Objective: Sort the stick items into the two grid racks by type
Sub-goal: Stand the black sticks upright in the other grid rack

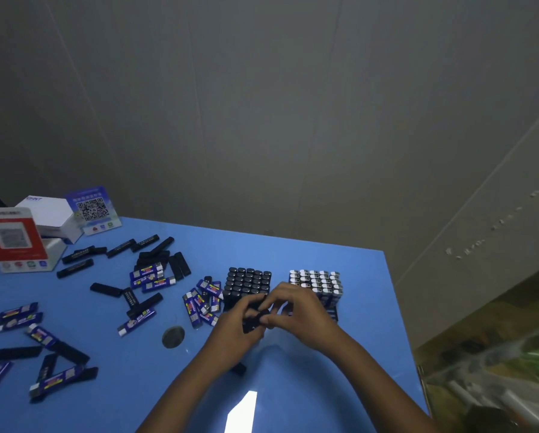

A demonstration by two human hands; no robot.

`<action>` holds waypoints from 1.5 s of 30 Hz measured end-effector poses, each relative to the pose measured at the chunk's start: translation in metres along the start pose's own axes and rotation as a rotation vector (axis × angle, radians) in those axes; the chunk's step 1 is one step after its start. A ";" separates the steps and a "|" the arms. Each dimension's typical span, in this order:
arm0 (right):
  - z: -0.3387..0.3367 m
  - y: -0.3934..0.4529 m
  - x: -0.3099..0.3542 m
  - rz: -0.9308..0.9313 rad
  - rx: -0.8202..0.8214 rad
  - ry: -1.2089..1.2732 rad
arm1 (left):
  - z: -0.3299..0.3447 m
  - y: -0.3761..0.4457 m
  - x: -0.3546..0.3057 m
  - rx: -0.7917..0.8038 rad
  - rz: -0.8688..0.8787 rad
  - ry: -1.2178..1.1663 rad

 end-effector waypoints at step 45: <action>0.015 -0.007 -0.023 0.190 -0.239 -0.150 | -0.083 0.033 0.016 -0.148 0.302 0.800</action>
Point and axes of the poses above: each hand's wrist, its own y-axis towards the middle knuckle, its own z-axis out of the palm, x = y × z, the point moved 5 cm from there along y, towards the middle knuckle, and after that the axes turned 10 degrees about -x, right-handed, at the moved point
